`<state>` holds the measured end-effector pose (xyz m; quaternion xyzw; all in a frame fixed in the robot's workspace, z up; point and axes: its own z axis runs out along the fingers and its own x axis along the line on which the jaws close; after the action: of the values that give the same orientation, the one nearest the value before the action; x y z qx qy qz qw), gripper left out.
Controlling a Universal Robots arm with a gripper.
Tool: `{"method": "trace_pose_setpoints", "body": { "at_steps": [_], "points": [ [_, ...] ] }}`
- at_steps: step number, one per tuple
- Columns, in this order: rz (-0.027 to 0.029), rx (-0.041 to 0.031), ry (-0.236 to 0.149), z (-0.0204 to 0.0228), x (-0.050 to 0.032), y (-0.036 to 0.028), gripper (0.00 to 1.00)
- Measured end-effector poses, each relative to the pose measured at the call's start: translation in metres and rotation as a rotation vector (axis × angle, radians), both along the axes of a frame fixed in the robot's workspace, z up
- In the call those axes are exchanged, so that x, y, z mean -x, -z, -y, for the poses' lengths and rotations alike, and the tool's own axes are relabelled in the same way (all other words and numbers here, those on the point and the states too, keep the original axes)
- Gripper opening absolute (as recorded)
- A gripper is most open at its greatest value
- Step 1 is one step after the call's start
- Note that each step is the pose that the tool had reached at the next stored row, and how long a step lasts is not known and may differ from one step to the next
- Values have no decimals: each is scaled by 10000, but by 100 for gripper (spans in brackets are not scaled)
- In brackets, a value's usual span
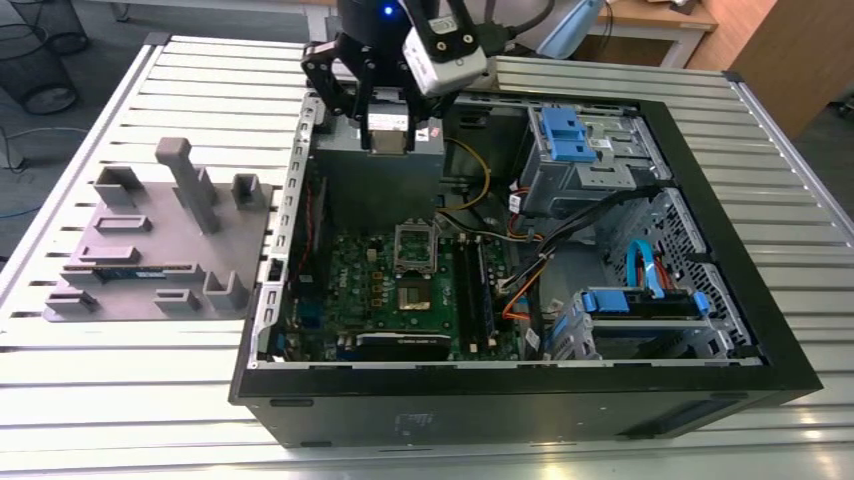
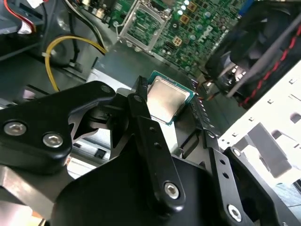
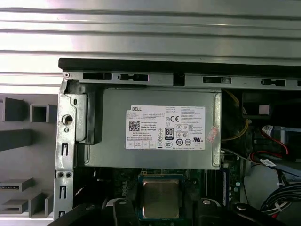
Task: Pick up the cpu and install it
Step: 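Pick up the cpu and move it towards the insertion slot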
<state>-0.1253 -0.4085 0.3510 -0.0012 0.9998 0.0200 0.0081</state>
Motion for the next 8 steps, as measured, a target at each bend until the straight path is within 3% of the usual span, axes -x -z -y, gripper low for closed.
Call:
{"method": "trace_pose_setpoints", "body": {
  "at_steps": [5, 8],
  "points": [
    [0, 1, 0, 0, -107, 0, 47],
    [0, 0, 0, 0, -119, 0, 47]
  ]
}}
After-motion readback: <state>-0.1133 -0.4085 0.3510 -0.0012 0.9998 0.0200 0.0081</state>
